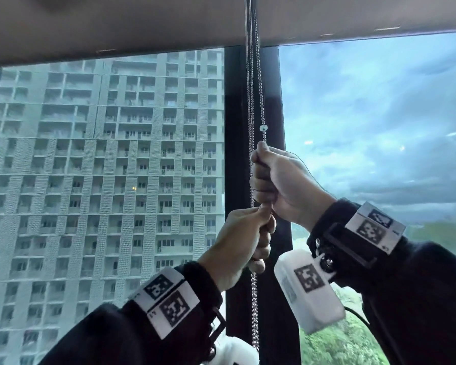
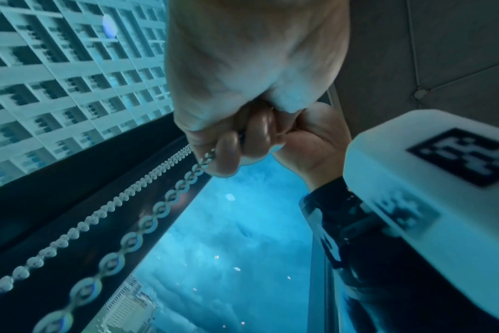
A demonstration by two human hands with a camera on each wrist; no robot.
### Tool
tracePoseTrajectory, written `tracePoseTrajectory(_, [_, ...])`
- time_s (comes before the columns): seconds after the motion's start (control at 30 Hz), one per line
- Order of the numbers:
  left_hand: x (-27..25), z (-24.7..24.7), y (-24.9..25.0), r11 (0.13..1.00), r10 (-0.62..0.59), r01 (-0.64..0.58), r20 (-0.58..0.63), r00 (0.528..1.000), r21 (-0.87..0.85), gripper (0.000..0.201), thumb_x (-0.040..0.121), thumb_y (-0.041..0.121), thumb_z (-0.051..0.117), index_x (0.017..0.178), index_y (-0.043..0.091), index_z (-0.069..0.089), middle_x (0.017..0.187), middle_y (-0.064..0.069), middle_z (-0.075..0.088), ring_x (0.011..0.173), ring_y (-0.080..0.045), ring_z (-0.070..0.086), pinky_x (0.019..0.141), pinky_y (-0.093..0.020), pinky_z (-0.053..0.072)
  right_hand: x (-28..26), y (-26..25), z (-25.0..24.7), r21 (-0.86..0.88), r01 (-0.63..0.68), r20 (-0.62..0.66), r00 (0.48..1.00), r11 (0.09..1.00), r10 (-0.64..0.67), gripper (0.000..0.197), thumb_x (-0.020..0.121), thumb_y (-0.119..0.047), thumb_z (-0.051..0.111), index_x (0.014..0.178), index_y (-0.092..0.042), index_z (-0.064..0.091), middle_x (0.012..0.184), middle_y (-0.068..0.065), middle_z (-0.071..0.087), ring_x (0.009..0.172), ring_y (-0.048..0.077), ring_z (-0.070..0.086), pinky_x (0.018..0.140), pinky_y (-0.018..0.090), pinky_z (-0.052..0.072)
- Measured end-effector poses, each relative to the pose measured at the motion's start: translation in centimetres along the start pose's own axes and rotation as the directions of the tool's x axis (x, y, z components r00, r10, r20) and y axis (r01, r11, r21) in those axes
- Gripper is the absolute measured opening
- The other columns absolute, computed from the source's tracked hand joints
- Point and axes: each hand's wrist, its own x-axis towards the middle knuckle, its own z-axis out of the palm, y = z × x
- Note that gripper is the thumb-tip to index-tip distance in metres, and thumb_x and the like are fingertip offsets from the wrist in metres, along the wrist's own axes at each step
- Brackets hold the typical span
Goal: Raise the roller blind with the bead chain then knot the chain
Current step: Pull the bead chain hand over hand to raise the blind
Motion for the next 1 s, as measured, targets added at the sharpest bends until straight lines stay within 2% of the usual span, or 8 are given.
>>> tracePoseTrajectory(0.13, [0.8, -0.9, -0.5, 0.995, -0.004, 0.016, -0.115, 0.993, 0.097, 0.025, 0.096, 0.034, 0.059, 0.102, 0.011, 0.05, 0.077, -0.001, 0.049, 0.052, -0.01, 0.044, 0.041, -0.023, 0.035, 0.4, 1.2, -0.9, -0.123, -0.001, -0.122, 0.992, 0.992, -0.014, 0.027, 0.103, -0.016, 0.051, 0.079, -0.019, 0.04, 0.049, -0.007, 0.032, 0.036, 0.007, 0.023, 0.036, 0.018, 0.016])
tracePoseTrajectory(0.23, [1.2, -1.2, -0.5, 0.986, -0.021, 0.05, -0.181, 0.983, 0.156, 0.046, 0.092, 0.031, 0.065, 0.128, 0.019, 0.04, 0.108, -0.005, 0.056, 0.071, -0.015, 0.054, 0.043, -0.027, 0.044, 1.0, 2.2, -2.0, -0.213, -0.057, -0.205, 0.979, 0.975, 0.012, 0.012, 0.098, -0.013, 0.059, 0.097, -0.014, 0.047, 0.062, 0.0, 0.04, 0.036, 0.007, 0.031, 0.036, 0.021, 0.025])
tracePoseTrajectory(0.33, [1.5, -1.0, -0.6, 0.985, -0.036, 0.065, -0.176, 0.984, 0.162, 0.061, 0.092, 0.023, 0.064, 0.141, 0.017, 0.029, 0.113, -0.009, 0.055, 0.069, -0.016, 0.056, 0.043, -0.028, 0.047, 1.7, 3.2, -3.0, -0.278, -0.148, -0.298, 0.952, 0.949, 0.061, 0.042, 0.092, -0.015, 0.068, 0.127, -0.01, 0.045, 0.073, 0.004, 0.046, 0.039, 0.009, 0.038, 0.037, 0.023, 0.035])
tracePoseTrajectory(0.43, [1.8, -0.7, -0.7, 0.983, -0.03, 0.059, -0.169, 0.985, 0.172, 0.064, 0.092, 0.015, 0.063, 0.144, 0.014, 0.026, 0.115, -0.012, 0.056, 0.065, -0.018, 0.058, 0.045, -0.032, 0.05, 2.2, 3.8, -3.3, -0.378, -0.213, -0.306, 0.947, 0.901, 0.095, 0.054, 0.09, -0.018, 0.072, 0.135, -0.009, 0.045, 0.08, 0.007, 0.052, 0.047, 0.011, 0.043, 0.038, 0.023, 0.039])
tracePoseTrajectory(0.6, [2.1, -0.5, -0.6, 0.977, -0.009, 0.043, -0.161, 0.987, 0.21, 0.065, 0.093, 0.011, 0.063, 0.145, 0.016, 0.026, 0.113, -0.009, 0.055, 0.059, -0.015, 0.063, 0.044, -0.03, 0.052, 2.9, 5.4, -3.5, -0.527, -0.192, -0.331, 0.944, 0.828, 0.009, 0.018, 0.088, -0.021, 0.073, 0.092, -0.011, 0.058, 0.063, 0.002, 0.047, 0.047, 0.014, 0.042, 0.044, 0.026, 0.038])
tracePoseTrajectory(0.7, [2.3, -0.7, -0.5, 0.969, 0.034, 0.011, -0.177, 0.984, 0.246, 0.062, 0.091, 0.009, 0.066, 0.141, 0.02, 0.031, 0.113, -0.008, 0.054, 0.061, -0.016, 0.065, 0.045, -0.034, 0.055, 2.8, 5.7, -3.6, -0.561, -0.148, -0.344, 0.937, 0.815, -0.067, 0.021, 0.091, -0.023, 0.07, 0.076, -0.012, 0.059, 0.055, -0.002, 0.043, 0.047, 0.014, 0.04, 0.047, 0.03, 0.038])
tracePoseTrajectory(0.87, [3.0, -1.6, -0.1, 0.894, 0.237, -0.102, -0.266, 0.934, 0.436, 0.062, 0.082, 0.013, 0.067, 0.137, 0.02, 0.038, 0.123, -0.001, 0.049, 0.11, -0.023, 0.057, 0.087, -0.041, 0.056, 1.6, 5.1, -2.7, -0.532, -0.1, -0.207, 0.978, 0.841, -0.014, 0.035, 0.102, -0.039, 0.052, 0.077, -0.014, 0.057, 0.062, -0.003, 0.047, 0.051, 0.01, 0.044, 0.043, 0.023, 0.041])
tracePoseTrajectory(1.0, [3.3, -1.0, 1.9, 0.89, 0.353, -0.216, -0.307, 0.884, 0.402, 0.052, 0.085, 0.011, 0.053, 0.135, 0.021, 0.043, 0.127, -0.005, 0.053, 0.118, -0.025, 0.054, 0.098, -0.041, 0.049, -0.3, 4.1, -1.6, -0.256, -0.113, -0.081, 0.992, 0.96, 0.095, 0.038, 0.105, -0.039, 0.043, 0.077, -0.013, 0.049, 0.05, 0.0, 0.045, 0.036, 0.011, 0.039, 0.033, 0.021, 0.032])
